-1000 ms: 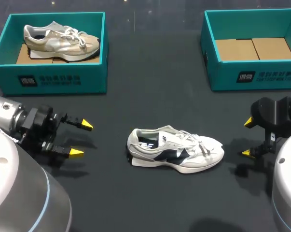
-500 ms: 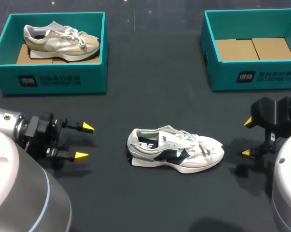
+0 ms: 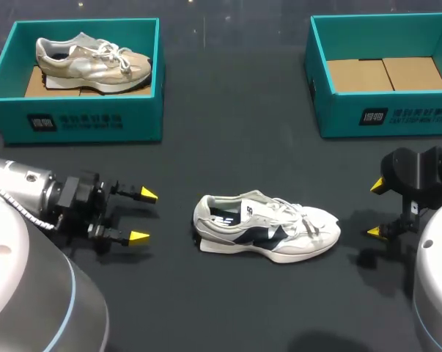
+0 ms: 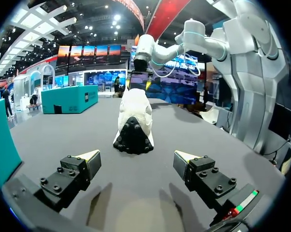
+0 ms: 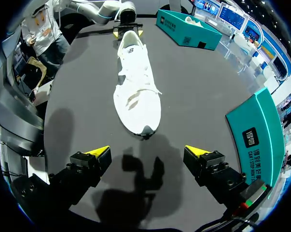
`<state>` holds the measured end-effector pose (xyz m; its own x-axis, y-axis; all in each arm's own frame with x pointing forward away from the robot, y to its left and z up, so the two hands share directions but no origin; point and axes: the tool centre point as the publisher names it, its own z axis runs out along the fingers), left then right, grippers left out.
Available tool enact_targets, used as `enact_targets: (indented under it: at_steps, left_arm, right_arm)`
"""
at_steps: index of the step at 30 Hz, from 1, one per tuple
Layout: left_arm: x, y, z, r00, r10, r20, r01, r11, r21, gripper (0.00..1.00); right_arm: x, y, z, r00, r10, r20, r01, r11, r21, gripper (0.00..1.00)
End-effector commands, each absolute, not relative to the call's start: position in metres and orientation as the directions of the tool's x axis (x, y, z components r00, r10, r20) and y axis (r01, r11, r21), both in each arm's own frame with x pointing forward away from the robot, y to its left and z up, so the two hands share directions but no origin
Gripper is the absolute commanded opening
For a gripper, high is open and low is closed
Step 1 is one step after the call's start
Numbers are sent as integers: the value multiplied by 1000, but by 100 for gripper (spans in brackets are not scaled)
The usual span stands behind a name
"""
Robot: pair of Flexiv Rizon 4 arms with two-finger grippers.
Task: Take the shoe out of the shoebox, open the shoe tongue, remove and reinsert the insole, then place the shoe into the shoebox
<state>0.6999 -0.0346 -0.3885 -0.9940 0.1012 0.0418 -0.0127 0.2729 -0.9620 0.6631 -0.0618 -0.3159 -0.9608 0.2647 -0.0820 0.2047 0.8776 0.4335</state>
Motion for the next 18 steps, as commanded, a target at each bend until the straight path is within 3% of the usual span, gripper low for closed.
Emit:
enact_targets:
  at_steps: [1, 18]
  left_arm:
    - [698, -47, -393, -995, 94, 44, -18, 266, -964, 100]
    - [693, -82, -396, -996, 70, 53, -35, 229, -973, 100]
  right_arm:
    - [661, -62, -315, -960, 266, -85, 205, 879, 431, 100]
    - [661, -62, -315, -960, 266, -85, 205, 879, 431, 100]
